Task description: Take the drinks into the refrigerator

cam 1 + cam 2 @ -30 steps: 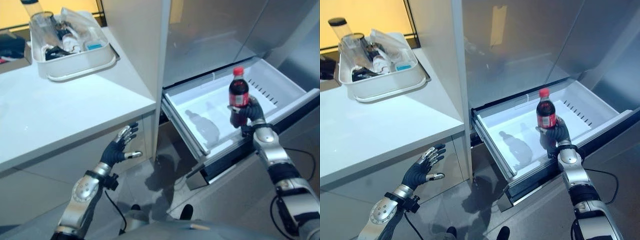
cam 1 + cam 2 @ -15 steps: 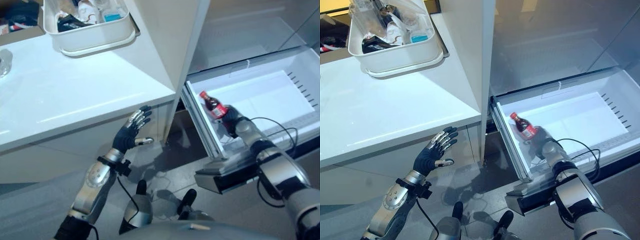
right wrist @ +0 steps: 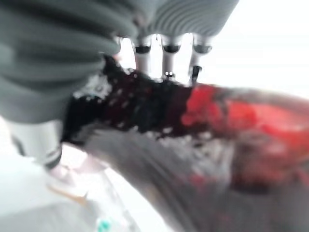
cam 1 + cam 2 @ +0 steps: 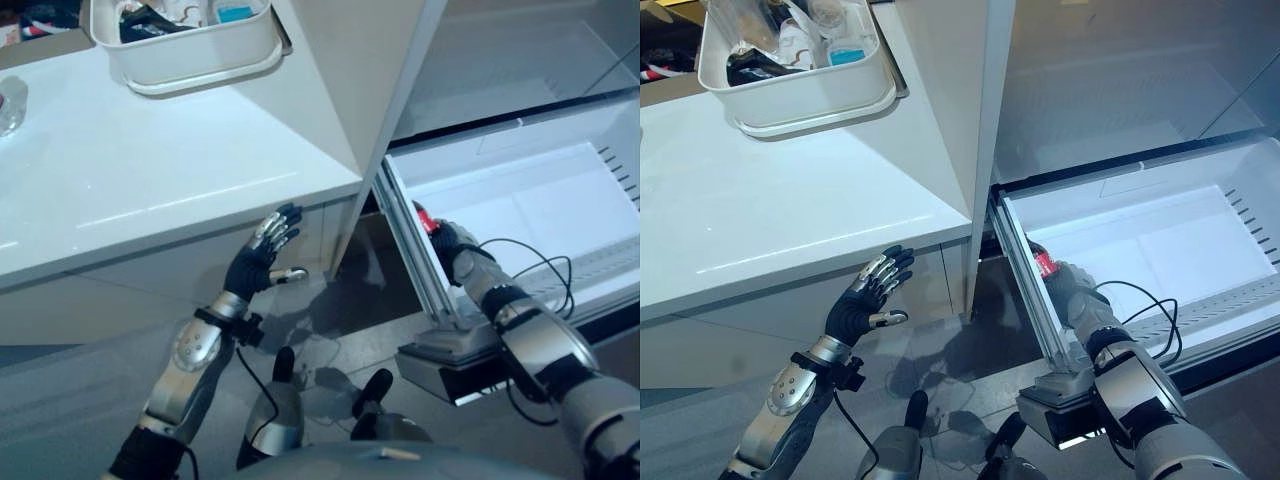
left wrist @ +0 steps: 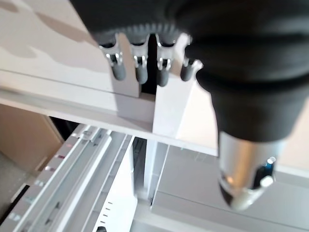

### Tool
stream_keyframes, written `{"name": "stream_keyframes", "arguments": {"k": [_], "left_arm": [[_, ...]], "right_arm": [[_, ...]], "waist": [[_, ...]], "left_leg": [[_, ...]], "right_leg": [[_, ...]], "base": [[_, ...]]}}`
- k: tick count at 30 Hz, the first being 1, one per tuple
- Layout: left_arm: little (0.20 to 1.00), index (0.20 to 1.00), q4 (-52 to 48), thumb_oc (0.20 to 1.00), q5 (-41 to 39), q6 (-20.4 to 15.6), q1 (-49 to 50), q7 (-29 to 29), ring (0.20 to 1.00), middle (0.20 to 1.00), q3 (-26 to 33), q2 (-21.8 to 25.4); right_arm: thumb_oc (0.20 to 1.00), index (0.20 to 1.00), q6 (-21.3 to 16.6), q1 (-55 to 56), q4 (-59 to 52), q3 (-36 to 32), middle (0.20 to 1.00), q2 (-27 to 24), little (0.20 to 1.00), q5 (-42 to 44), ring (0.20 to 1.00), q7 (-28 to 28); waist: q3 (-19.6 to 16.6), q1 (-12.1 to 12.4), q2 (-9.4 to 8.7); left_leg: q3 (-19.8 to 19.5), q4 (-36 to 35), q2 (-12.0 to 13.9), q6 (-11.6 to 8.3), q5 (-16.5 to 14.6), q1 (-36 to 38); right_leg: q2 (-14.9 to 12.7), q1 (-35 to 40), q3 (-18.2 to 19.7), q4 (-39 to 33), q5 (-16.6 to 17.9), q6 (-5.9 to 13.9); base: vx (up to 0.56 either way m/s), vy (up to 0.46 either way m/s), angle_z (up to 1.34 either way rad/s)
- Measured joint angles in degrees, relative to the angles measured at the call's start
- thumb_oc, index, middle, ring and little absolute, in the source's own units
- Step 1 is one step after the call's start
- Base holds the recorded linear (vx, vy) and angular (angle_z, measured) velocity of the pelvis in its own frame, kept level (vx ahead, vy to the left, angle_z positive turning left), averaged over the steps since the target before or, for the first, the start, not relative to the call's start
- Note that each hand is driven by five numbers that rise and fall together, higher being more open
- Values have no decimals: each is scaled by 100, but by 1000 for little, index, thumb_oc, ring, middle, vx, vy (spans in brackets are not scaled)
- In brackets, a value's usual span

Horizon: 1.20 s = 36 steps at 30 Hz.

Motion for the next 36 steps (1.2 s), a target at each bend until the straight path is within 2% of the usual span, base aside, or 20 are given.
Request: {"name": "stream_keyframes", "arguments": {"k": [5,7,8,9,10,11,12,13,17,20,24,28,36], "left_arm": [[1000,1000,0,1000,6,0,-13,66,1000,1000,64,-1],[1000,1000,5,1000,29,0,-40,133,1000,1000,101,2],[1000,1000,4,1000,102,-5,-41,150,1000,1000,118,4],[1000,1000,30,1000,190,-6,-65,164,1000,1000,120,5],[1000,1000,53,1000,253,-6,-59,172,1000,1000,133,13],[1000,1000,100,1000,391,-6,-37,191,1000,1000,186,24],[1000,1000,131,1000,468,-5,-29,197,1000,1000,210,32],[1000,1000,223,1000,553,-7,-35,199,1000,1000,215,64],[1000,1000,513,1000,687,3,-45,224,1000,1000,215,82],[1000,1000,513,1000,749,5,-49,176,1000,1000,219,72],[1000,1000,515,1000,902,16,-25,43,1000,1000,232,85],[1000,1000,515,1000,906,25,-59,-126,1000,1000,278,62],[1000,1000,518,1000,916,51,-100,-289,1000,1000,326,60]], "right_arm": [[1000,1000,-28,332,-464,-353,1000,-56,1000,901,1000,-14],[1000,1000,-5,623,-967,-539,1000,-130,1000,1355,1000,-1],[1000,1000,10,713,-1123,-632,1000,-144,1000,1543,1000,18],[1000,1000,60,827,-1412,-744,1000,-217,1000,1716,1000,28],[1000,1000,110,1151,-2143,-997,1000,-306,1000,1932,1000,-4],[1000,1000,-102,1435,-2937,-1296,1000,-304,1000,2218,1000,-79],[1000,1000,-235,1447,-3240,-1381,1000,-260,1000,2286,1000,-94],[1000,1000,-511,1691,-3950,-1599,1000,-230,1000,2371,1000,-115],[1000,1000,-872,2598,-5463,-2214,1000,-90,1000,2378,1000,-229],[1000,1000,-785,2820,-5648,-2735,1000,110,1000,2535,1000,-334],[1000,1000,-982,3261,-6232,-3273,1000,99,1000,2547,1000,-318],[1000,1000,-1092,3697,-6551,-3637,1000,85,1000,2893,1000,-280],[1000,1000,-1194,4406,-6158,-4247,1000,89,1000,3336,1000,-316]], "waist": [[2,1,3],[3,-42,1],[5,14,2],[5,-52,-12],[9,-30,-17],[26,-12,-19],[28,-11,-15],[37,-98,-21],[43,-217,-67],[40,-370,-90],[26,-458,-115],[8,-862,-127],[-251,-1243,-126]], "left_leg": [[10,-1,-6,1,1,-4],[33,-6,-7,1,0,19],[35,-8,-6,1,1,23],[59,-10,-6,2,0,49],[95,-33,-1,2,0,86],[155,-66,-3,2,0,165],[173,-85,-3,2,0,204],[192,-109,-5,3,-2,314],[309,-215,-30,17,-9,526],[370,-229,-42,27,-15,604],[482,-243,-49,38,-23,700],[600,-246,-58,48,-32,825],[801,-249,-57,52,-50,930]], "right_leg": [[-3,-11,12,1,0,0],[28,-8,48,2,0,0],[25,-2,49,2,0,0],[36,8,69,3,1,-1],[45,19,102,3,1,-1],[44,42,158,3,1,-1],[42,62,179,3,1,-1],[48,146,183,3,1,-1],[35,250,279,3,-20,30],[36,275,342,3,-3,48],[41,301,482,3,10,54],[46,366,603,3,27,58],[73,355,809,3,112,23]], "base": [[0,0,0],[0,17,-4],[5,3,-5],[12,5,-5],[14,-6,-15],[-3,7,-18],[19,-4,-20],[20,-16,-7],[15,-20,-12],[38,-29,-12],[19,-25,-14],[23,-19,-14],[18,-6,-15]]}}
